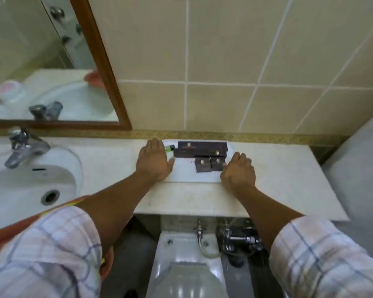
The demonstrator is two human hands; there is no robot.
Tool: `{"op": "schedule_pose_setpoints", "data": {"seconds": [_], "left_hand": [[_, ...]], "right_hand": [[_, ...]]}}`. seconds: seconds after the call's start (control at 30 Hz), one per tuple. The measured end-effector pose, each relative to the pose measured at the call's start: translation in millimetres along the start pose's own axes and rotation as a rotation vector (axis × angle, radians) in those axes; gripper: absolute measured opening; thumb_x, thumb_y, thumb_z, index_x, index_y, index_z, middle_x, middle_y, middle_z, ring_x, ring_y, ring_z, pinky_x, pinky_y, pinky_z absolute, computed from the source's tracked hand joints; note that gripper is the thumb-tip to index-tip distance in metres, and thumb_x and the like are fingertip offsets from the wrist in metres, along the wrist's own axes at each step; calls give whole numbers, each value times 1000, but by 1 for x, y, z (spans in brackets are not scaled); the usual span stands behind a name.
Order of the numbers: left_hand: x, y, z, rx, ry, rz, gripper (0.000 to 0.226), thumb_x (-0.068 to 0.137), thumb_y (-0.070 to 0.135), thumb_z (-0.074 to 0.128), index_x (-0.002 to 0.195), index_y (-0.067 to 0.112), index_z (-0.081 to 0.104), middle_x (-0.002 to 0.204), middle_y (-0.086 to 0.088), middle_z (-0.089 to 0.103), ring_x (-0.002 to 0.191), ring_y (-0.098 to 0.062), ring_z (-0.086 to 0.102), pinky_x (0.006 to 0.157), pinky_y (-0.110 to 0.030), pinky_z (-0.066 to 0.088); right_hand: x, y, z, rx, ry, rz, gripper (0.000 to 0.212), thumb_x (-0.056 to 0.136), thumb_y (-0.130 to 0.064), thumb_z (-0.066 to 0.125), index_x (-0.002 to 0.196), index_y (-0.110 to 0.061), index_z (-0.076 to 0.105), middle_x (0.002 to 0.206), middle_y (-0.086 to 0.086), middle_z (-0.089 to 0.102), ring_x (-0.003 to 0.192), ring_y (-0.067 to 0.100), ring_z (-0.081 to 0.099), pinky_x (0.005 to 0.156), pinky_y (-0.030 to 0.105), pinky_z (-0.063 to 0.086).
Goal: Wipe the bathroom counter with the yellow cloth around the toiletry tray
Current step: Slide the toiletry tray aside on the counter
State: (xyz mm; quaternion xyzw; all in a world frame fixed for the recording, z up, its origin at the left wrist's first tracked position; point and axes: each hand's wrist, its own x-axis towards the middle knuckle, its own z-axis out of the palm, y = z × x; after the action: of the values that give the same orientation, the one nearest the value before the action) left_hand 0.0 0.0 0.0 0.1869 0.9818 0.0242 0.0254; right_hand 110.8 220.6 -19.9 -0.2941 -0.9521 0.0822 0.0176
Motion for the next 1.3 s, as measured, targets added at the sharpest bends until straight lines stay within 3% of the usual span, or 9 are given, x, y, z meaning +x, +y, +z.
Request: {"op": "schedule_pose_setpoints", "data": {"seconds": [0.1,0.23,0.53,0.67,0.77,0.87,1.03,1.17,1.3], "left_hand": [[20,-8,13,-190,-49,-225,42,88,27,54,122,1,51,126,-21,52,117,-37,50,93,-43,46],[42,-11,20,-321,-153,-363,25,84,16,61,104,2,61,109,-19,64,99,-36,63,72,-35,49],[60,-8,23,-328,-128,-400,15,79,13,68,88,4,59,102,-19,67,92,-35,64,64,-32,46],[66,10,4,-294,-116,-300,15,77,11,67,79,7,53,100,-19,67,92,-36,64,63,-33,44],[73,49,-6,-251,-143,-176,13,78,9,64,79,9,52,103,-20,67,97,-37,63,67,-34,46],[79,112,1,-200,-181,-9,8,80,7,61,88,10,60,110,-19,66,104,-37,63,79,-36,50],[96,248,11,-81,-136,353,29,87,6,49,113,6,63,115,-18,66,108,-37,63,88,-42,52],[108,342,20,8,-84,580,31,88,1,44,109,6,65,111,-16,67,103,-35,65,81,-41,53],[120,392,33,153,-2,732,27,88,1,48,107,6,67,108,-15,69,99,-36,67,77,-42,54]], "right_hand": [[22,6,8,106,-26,73,35,84,-8,46,117,0,50,120,20,52,112,38,50,88,44,46],[47,11,13,180,-88,160,28,86,-3,49,113,-1,57,118,19,57,108,38,58,87,41,50],[63,19,15,303,-48,221,16,85,-4,54,99,-2,61,108,19,63,98,39,62,76,37,49],[50,42,-7,378,-14,230,3,81,-3,55,81,-6,56,89,17,63,83,38,63,64,31,43],[21,80,-25,490,47,337,17,76,-1,51,62,-9,46,66,9,54,64,32,56,50,24,33],[-31,129,-34,550,84,449,19,75,-3,57,57,-7,52,55,4,52,52,21,51,43,21,30],[-90,192,-32,761,189,815,12,73,-4,67,62,0,65,55,8,63,56,27,67,53,27,50],[-96,217,-22,1023,292,1072,4,76,-1,69,77,2,66,64,16,69,31,4,58,29,9,36],[-86,225,-10,1168,365,1155,7,76,0,70,81,-3,66,78,18,73,54,24,71,40,19,51]]}}
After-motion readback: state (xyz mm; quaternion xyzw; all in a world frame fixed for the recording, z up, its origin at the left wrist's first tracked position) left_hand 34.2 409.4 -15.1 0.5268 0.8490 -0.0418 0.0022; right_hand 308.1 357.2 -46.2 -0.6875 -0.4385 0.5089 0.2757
